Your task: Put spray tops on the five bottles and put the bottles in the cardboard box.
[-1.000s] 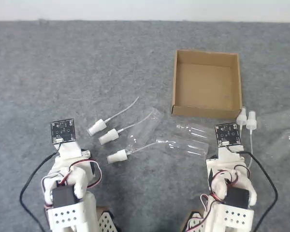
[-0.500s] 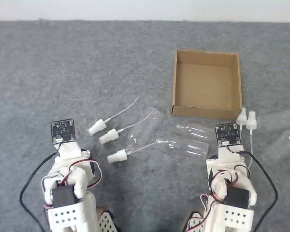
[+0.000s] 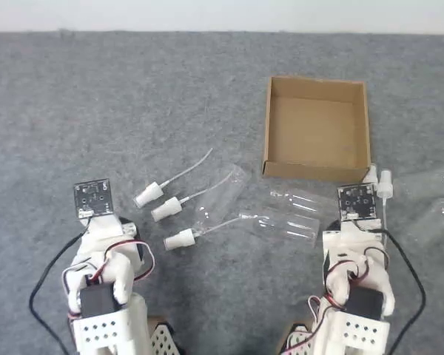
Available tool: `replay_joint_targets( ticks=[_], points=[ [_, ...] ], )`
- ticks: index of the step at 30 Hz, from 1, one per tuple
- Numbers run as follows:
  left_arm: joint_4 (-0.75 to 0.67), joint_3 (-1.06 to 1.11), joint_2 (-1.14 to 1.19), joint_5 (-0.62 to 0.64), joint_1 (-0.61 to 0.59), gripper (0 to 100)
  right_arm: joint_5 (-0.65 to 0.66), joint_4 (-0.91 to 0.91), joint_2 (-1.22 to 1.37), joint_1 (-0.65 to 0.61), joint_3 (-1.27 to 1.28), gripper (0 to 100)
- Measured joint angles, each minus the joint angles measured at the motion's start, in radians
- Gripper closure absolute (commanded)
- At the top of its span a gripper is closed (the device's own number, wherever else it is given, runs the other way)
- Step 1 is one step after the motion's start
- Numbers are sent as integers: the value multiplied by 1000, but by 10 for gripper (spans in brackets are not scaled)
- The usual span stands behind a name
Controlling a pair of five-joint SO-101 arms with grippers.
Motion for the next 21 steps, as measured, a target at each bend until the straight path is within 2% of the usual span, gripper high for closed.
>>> replay_joint_targets(
  ticks=[5, 10, 15, 21],
  points=[
    [-2, 0, 0, 0, 0, 978, 0, 9, 0, 34, -164, 941],
    [-2, 0, 0, 0, 0, 978, 0, 77, 18, 40, -373, 886],
    [6, 0, 0, -2, 0, 978, 0, 75, 301, 152, -559, 849],
    [8, 0, 0, -2, 0, 978, -54, 74, 822, 331, -835, 770]
  ],
)
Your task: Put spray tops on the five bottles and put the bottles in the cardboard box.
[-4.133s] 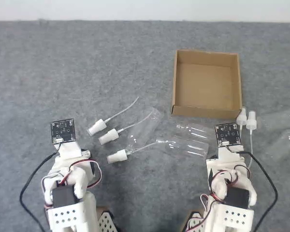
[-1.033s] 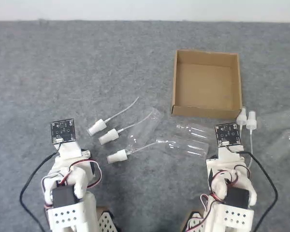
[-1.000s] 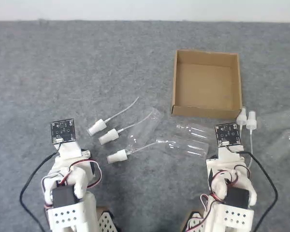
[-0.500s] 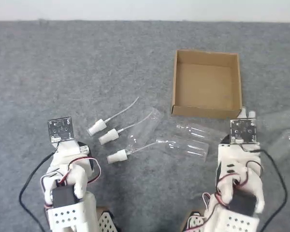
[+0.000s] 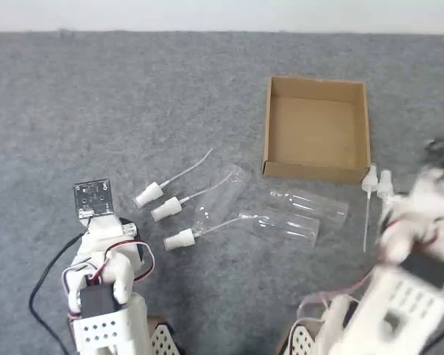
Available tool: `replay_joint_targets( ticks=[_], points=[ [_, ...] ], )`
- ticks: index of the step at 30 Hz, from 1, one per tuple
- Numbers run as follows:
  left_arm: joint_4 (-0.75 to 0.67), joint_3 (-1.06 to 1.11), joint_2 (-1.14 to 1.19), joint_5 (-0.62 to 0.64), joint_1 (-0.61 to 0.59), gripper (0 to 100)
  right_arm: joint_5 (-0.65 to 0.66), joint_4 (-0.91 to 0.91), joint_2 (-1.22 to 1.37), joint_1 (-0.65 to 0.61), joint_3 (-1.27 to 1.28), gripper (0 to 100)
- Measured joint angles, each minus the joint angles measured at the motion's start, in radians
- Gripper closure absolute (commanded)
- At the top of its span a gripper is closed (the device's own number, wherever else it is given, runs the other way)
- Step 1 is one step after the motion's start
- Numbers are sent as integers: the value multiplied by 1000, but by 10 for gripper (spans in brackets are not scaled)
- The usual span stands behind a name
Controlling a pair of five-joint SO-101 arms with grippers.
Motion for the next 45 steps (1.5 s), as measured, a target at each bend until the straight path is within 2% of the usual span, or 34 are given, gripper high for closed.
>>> replay_joint_targets(
  ticks=[9, 21, 28, 30, 36, 42, 45],
  points=[
    [0, 0, 0, 0, 0, 978, -48, -15, 681, 158, -272, 721],
    [0, 0, 0, 0, 0, 979, -49, -170, 1051, 187, -319, 725],
    [-5, 0, 0, -6, 0, 977, -48, -222, 1096, 235, -324, 924],
    [-41, 0, 0, -77, -6, 977, -37, -242, 1096, 264, -324, 949],
    [-100, -20, 0, -453, -3, 977, 212, -235, 1097, 299, -324, 961],
    [-86, -181, 26, -488, 9, 976, 407, -196, 1097, 311, -324, 961],
    [-71, -313, 166, -488, 12, 976, 468, -190, 1097, 327, -324, 961]
  ],
)
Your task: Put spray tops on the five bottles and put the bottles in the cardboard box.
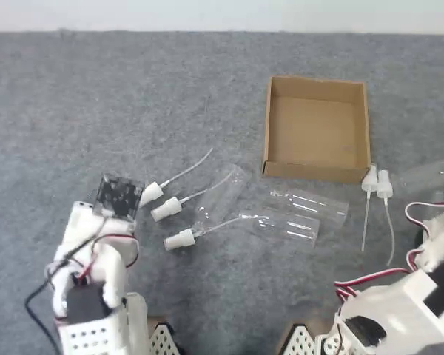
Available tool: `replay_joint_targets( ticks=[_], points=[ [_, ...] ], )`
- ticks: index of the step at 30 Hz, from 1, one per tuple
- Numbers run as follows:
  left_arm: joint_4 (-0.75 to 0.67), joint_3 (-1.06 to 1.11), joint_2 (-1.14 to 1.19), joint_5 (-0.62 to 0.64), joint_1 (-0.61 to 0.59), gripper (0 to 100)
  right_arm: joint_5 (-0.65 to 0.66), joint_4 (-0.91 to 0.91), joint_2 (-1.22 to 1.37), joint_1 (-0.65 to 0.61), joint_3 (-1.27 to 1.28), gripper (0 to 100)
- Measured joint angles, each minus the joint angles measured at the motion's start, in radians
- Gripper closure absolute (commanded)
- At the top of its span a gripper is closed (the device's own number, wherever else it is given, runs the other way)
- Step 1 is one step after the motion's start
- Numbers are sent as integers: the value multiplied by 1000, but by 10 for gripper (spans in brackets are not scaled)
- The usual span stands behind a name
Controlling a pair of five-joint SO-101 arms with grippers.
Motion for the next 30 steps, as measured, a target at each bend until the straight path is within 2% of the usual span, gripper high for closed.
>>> replay_joint_targets(
  ticks=[2, 8, 14, 18, 24, 28, 30],
  points=[
    [6, -95, 121, 0, 0, 962, 26, 0, 0, 11, 0, 961],
    [34, -367, 595, 8, 98, 830, 68, 2, 0, 15, 0, 961],
    [34, -542, 1030, 68, 141, 826, 71, 2, 0, 15, 0, 960],
    [34, -615, 1258, 155, 143, 825, 71, 3, 0, 15, 0, 960],
    [32, -700, 1444, 279, 144, 826, 71, 3, 0, 15, 0, 959],
    [32, -706, 1479, 310, 144, 826, 71, 3, 0, 15, 0, 957],
    [32, -706, 1479, 367, 144, 826, 71, 3, 0, 15, 0, 957]
  ],
)
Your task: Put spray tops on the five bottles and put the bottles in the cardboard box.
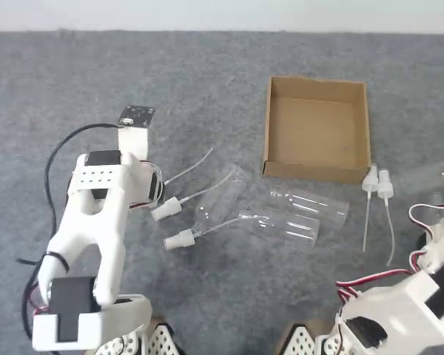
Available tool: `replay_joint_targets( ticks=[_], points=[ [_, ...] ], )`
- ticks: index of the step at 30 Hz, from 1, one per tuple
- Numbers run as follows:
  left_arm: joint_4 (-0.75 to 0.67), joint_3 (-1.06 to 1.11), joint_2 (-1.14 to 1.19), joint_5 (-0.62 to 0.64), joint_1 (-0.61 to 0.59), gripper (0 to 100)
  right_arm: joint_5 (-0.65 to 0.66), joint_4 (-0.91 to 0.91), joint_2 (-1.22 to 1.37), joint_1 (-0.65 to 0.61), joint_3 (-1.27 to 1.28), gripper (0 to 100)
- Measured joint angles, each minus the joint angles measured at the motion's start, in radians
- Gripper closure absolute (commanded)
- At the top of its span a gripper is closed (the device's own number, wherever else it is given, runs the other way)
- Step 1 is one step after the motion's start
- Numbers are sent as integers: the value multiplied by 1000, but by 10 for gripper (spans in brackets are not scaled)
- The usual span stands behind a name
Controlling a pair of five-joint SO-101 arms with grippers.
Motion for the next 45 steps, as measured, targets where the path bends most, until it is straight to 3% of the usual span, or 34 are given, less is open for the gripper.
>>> replay_joint_targets(
  ticks=[4, 11, 13, 37, 45],
  points=[
    [0, -28, 0, 161, 5, 827, 0, 0, 0, 0, 0, 957],
    [0, -37, 0, 621, 3, 827, 0, 0, 0, 0, 0, 957],
    [0, -37, 0, 667, 0, 827, 0, 0, 0, 0, 0, 957],
    [-176, 114, 0, 629, -26, 827, 0, 0, 0, 0, 0, 957],
    [-192, 114, 0, 519, -38, 827, 0, 0, 0, 0, 0, 957]
  ],
)
